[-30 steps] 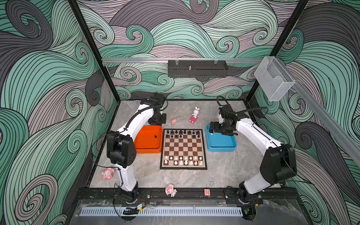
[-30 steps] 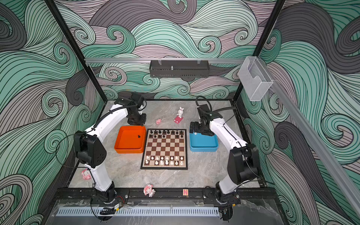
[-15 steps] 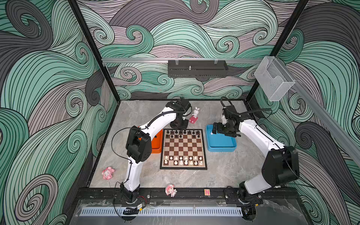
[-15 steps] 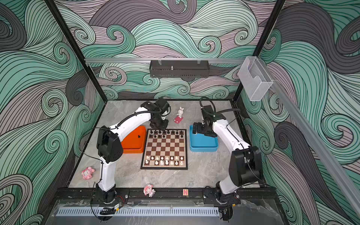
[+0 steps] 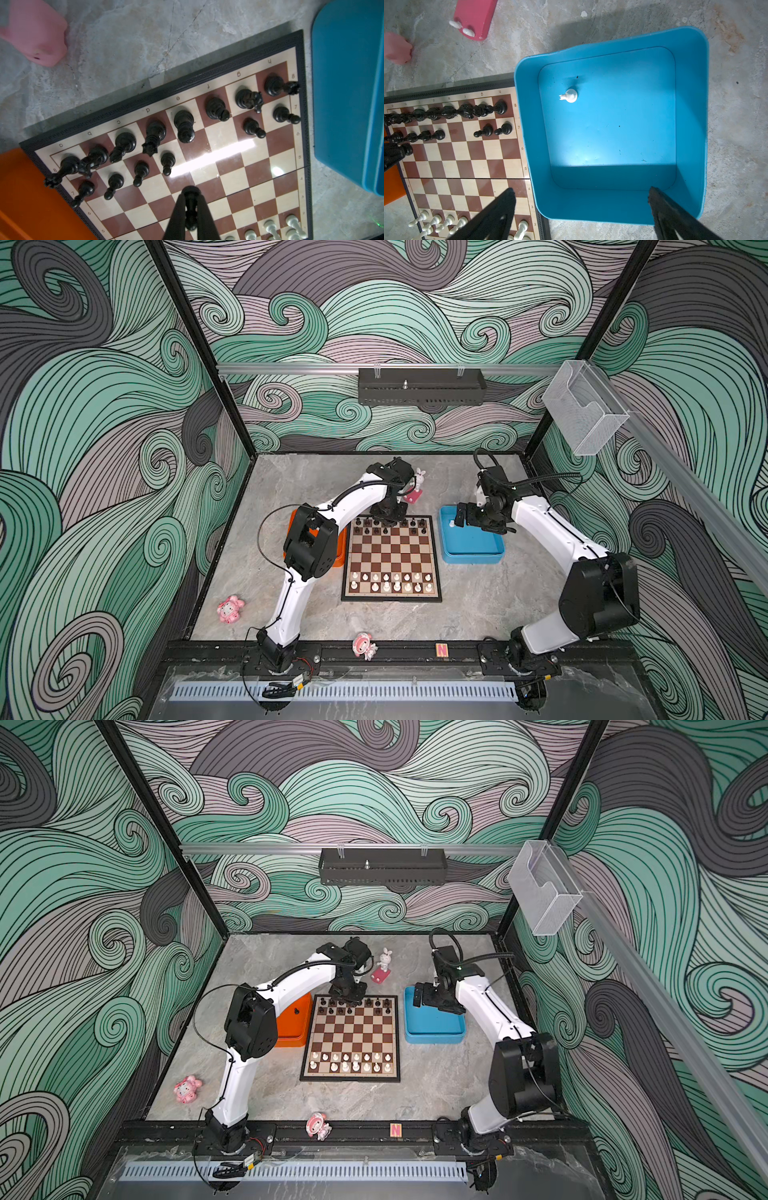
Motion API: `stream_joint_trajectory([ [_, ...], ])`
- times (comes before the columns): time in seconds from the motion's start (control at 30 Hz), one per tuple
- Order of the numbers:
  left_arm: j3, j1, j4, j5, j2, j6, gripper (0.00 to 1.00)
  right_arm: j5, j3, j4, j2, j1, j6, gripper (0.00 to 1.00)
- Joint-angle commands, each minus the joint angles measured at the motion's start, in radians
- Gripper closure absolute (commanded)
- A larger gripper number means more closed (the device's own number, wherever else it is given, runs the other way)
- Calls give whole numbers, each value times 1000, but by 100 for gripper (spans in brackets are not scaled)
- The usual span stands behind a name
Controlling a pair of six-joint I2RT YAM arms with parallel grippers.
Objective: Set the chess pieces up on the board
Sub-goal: 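Carry the black pawn over the black pawn row on the board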
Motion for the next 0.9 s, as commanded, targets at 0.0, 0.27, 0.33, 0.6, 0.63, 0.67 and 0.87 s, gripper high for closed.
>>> stream_joint_trajectory([
  [0.0, 39, -18, 13, 13, 37, -26, 89, -11, -9, 3, -10, -10, -10, 0],
  [0.27, 57, -20, 30, -3, 69, -32, 89, -12, -16, 4, -9, -17, -13, 0],
  [0.33, 60, -22, 29, -7, 75, -30, 89, -14, -18, 5, -10, -19, -15, 0],
  [0.6, 59, -26, 40, -26, 92, -29, 89, -21, -27, 13, -7, -23, -16, 0],
  [0.63, 62, -25, 42, -27, 97, -27, 88, -21, -27, 13, -6, -24, -15, 0],
  [0.67, 63, -25, 42, -31, 99, -28, 89, -22, -27, 13, -5, -25, -15, 0],
  [0.87, 76, -28, 38, -40, 116, -24, 89, -24, -27, 16, 0, -29, -18, 0],
])
